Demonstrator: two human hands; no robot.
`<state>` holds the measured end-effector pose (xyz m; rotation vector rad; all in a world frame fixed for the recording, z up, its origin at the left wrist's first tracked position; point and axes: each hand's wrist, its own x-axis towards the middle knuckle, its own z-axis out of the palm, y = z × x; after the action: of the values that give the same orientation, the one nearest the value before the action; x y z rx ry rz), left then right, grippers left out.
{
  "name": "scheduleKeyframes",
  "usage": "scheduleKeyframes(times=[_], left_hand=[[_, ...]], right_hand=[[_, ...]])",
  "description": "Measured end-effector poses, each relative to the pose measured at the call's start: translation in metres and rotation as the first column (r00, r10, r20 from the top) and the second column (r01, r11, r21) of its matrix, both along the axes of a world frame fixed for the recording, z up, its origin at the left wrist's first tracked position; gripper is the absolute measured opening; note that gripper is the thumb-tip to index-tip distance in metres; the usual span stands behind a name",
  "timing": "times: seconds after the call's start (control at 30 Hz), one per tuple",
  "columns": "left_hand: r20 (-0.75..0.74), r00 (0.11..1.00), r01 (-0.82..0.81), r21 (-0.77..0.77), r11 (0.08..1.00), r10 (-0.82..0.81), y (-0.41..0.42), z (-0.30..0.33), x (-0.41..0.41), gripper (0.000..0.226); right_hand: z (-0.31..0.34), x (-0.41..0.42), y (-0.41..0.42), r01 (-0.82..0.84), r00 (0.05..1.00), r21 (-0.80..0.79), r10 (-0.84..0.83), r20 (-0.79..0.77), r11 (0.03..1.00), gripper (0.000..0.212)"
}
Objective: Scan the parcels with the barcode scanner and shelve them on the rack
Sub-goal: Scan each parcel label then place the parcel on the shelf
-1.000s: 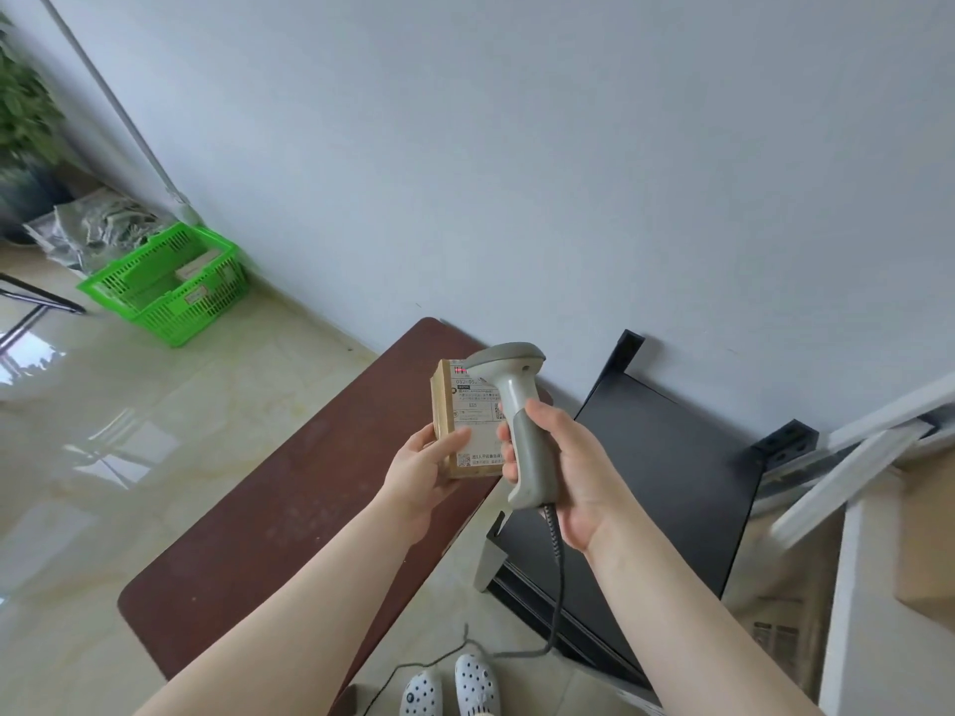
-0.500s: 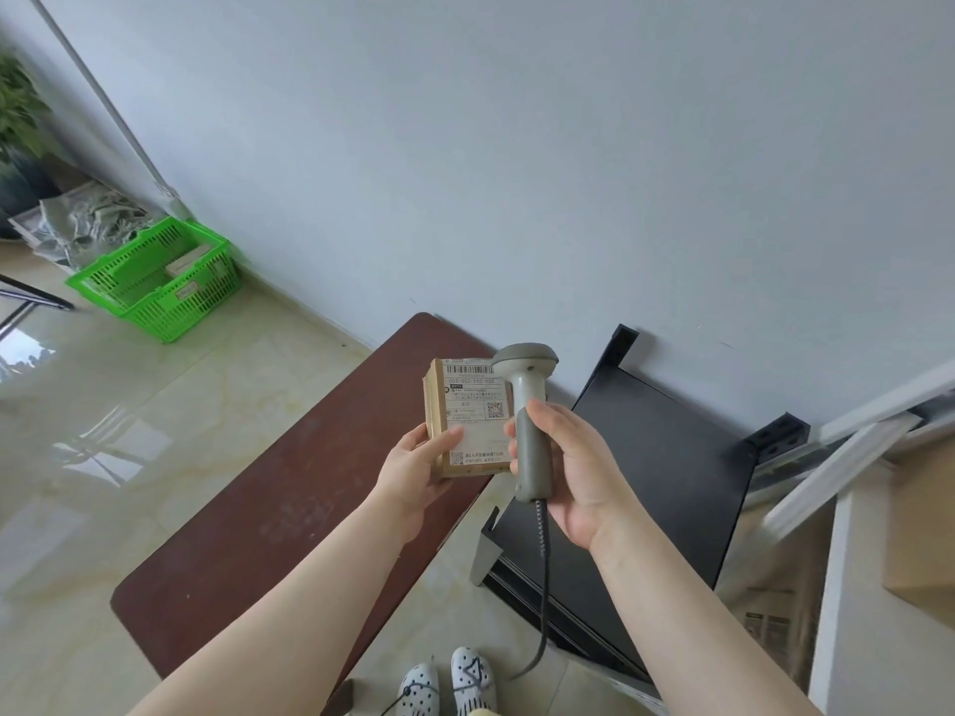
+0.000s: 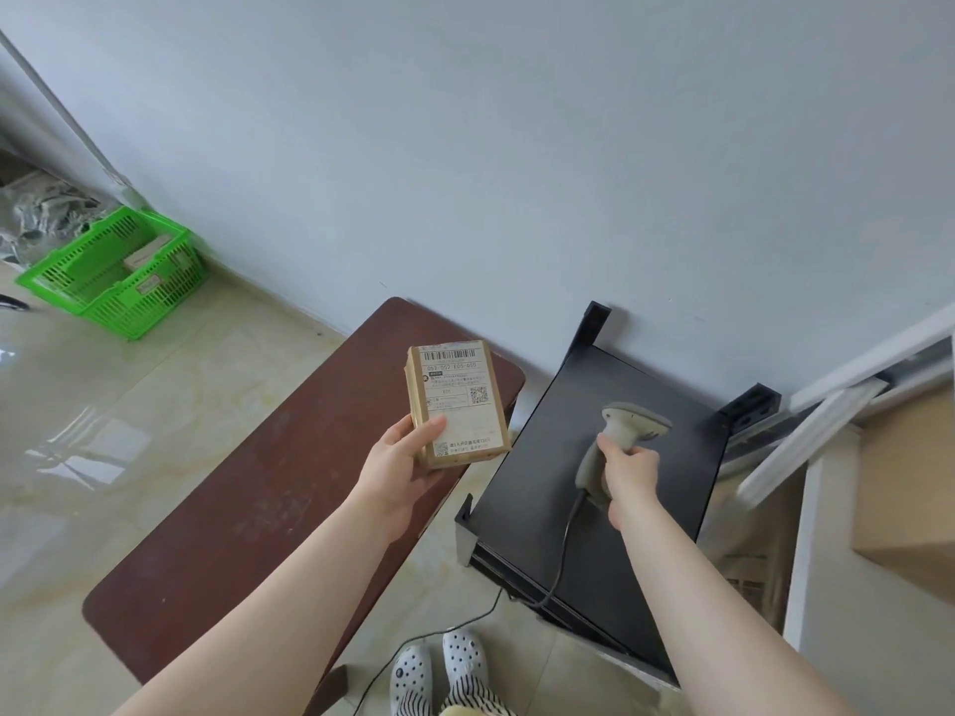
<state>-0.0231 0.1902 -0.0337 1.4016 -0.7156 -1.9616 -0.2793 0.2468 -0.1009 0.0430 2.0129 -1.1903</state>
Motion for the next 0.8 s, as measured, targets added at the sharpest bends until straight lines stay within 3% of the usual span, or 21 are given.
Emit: scheduleKeyframes(times=[0.5, 0.8], left_hand=[[0.013, 1.000, 0.021, 0.000, 1.000, -0.021, 0.012, 0.007, -0.017, 0.037], [0.002, 1.000, -0.018, 0.012, 1.000, 0.018, 0.024, 0.010, -0.017, 0.036]], right_hand=[[-0.043, -0.009, 0.006, -0.083, 0.988, 0.042, 0.088, -0.129, 0.996, 0.040], [-0.040, -0.012, 0.011, -0.148, 0.979, 0.081, 0.157, -0.130, 0.986, 0.052]])
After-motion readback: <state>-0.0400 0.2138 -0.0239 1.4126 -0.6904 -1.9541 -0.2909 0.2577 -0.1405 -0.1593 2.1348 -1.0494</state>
